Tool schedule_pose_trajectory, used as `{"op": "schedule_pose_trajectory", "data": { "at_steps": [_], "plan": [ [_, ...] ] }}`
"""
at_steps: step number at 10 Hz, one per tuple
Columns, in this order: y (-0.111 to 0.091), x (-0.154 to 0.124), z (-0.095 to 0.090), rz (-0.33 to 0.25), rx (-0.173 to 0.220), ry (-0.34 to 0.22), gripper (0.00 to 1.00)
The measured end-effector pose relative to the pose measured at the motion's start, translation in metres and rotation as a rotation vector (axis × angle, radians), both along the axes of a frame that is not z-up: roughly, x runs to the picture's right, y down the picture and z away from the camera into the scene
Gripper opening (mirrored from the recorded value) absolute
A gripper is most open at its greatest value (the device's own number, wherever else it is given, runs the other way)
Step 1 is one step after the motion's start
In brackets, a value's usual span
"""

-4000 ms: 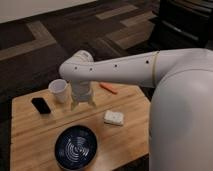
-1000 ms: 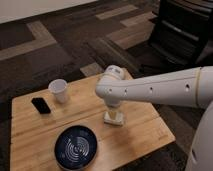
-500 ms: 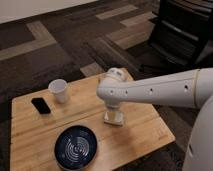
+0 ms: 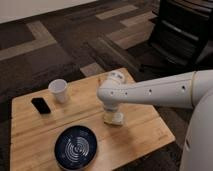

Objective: Wipe the white sponge on the table

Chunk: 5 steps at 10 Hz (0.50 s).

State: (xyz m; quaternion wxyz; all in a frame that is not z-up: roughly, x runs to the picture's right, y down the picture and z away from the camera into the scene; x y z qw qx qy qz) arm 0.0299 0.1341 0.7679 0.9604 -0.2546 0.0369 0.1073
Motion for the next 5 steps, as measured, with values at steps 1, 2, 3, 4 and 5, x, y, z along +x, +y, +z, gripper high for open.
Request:
{"op": "schedule_pose_trajectory", "data": {
  "at_steps": [1,2,3,4,5],
  "plan": [
    [0.001,0.002,0.000,0.002,0.000,-0.002,0.19],
    [0.001,0.004,0.000,0.004,0.000,-0.001,0.07],
    [0.003,0.006,0.003,0.008,-0.003,-0.003,0.00],
    [0.009,0.011,0.009,0.014,-0.017,0.000,0.00],
    [0.015,0.015,0.017,0.013,-0.034,0.000,0.00]
  ]
}}
